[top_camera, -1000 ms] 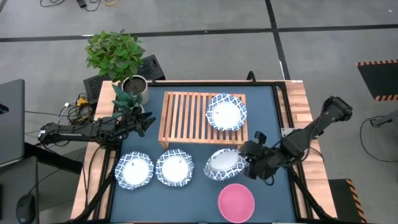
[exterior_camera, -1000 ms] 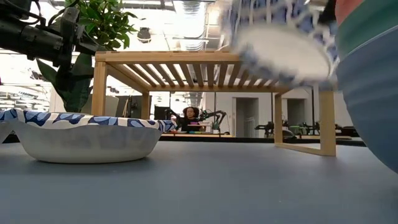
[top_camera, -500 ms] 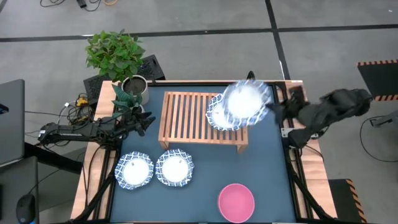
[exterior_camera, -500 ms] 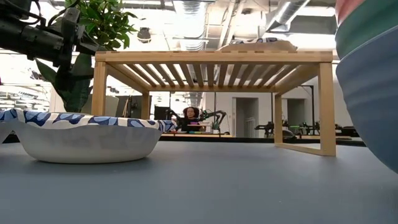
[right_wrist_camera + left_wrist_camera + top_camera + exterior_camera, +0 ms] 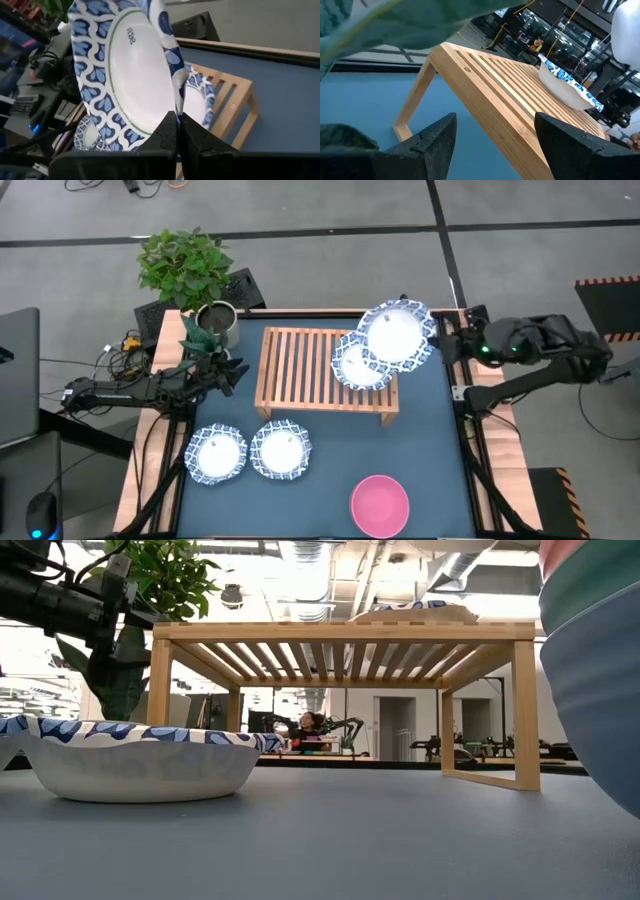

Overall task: Place and stack bowls onto a shelf
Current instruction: Stack the white patterned bowl on top of the white patterned bowl on the shelf

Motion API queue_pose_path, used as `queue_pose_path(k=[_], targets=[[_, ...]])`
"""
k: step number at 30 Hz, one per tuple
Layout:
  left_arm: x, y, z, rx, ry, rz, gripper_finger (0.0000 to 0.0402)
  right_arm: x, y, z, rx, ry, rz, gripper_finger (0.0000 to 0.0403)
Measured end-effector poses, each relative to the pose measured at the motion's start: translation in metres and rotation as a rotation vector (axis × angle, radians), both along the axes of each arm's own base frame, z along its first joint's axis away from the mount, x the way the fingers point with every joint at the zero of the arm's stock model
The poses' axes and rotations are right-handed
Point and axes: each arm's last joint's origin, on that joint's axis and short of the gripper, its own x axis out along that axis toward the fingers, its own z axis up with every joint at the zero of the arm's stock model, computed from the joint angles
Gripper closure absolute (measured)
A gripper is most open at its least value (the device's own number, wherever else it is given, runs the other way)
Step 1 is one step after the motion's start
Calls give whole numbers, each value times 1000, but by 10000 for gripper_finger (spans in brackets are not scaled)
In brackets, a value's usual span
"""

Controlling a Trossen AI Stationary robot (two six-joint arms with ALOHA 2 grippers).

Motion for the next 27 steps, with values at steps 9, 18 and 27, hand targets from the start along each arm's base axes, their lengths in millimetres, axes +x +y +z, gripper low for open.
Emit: queue_pose_path(k=[9,18,27], targets=[[0,0,0,-14,-9,1,148,18,-24,-3,56,66,66,379],[0,0,0,-2,0,0,148,45,-56,-15,135,133,152,365],[0,0,0,1,2,-5,148,68,-78,-30,216,166,258,372]])
